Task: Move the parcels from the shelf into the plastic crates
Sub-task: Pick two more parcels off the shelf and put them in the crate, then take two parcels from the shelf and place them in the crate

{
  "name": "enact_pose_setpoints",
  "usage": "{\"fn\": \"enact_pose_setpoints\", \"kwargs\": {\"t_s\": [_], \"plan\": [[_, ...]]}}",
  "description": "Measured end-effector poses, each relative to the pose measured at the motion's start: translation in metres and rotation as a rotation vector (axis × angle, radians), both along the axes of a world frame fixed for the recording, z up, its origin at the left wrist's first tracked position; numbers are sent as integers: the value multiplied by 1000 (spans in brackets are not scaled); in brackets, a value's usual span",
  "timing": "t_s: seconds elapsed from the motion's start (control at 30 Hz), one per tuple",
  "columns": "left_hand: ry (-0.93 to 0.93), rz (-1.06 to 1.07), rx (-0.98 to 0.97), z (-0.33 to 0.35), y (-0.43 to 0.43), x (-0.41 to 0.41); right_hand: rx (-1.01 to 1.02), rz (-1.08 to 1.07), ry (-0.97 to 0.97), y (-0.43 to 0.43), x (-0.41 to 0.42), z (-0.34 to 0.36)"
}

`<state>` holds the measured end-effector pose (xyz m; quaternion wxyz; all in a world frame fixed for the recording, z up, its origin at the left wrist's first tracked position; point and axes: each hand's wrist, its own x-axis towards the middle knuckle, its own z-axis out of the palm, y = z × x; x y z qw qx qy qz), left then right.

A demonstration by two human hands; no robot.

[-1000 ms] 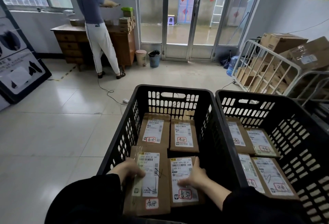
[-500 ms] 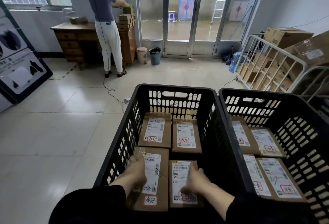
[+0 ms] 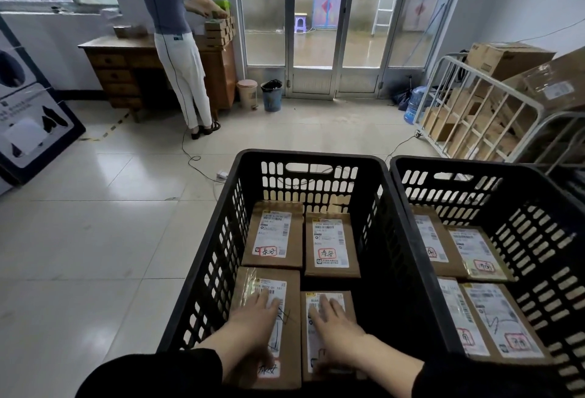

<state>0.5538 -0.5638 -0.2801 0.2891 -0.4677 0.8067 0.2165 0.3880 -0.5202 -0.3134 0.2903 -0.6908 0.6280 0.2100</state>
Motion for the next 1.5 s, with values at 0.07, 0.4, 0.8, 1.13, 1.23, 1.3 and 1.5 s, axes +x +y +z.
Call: {"fn": "enact_pose_setpoints", "kwargs": {"t_s": [0.07, 0.4, 0.8, 1.13, 1.23, 1.3, 1.5], "plan": [[-17, -5, -10, -2, 0, -3, 2, 18, 36, -1, 3, -4], [-39, -41, 9, 1, -2, 1, 16, 33, 80, -3, 7, -1], [130, -3, -182, 40, 15, 3, -173, -42, -61, 25, -17, 54], [209, -93, -245, 96, 63, -2, -312, -222, -142, 70, -12, 107], [261, -155, -290, 107, 95, -1, -386, -307, -143, 121, -7, 129], [288, -205, -348, 109, 111, -3, -433, -338, -139, 146, -7, 137], [388, -177, -426, 112, 131, -9, -593, -403, -125, 181, -8, 148]]}}
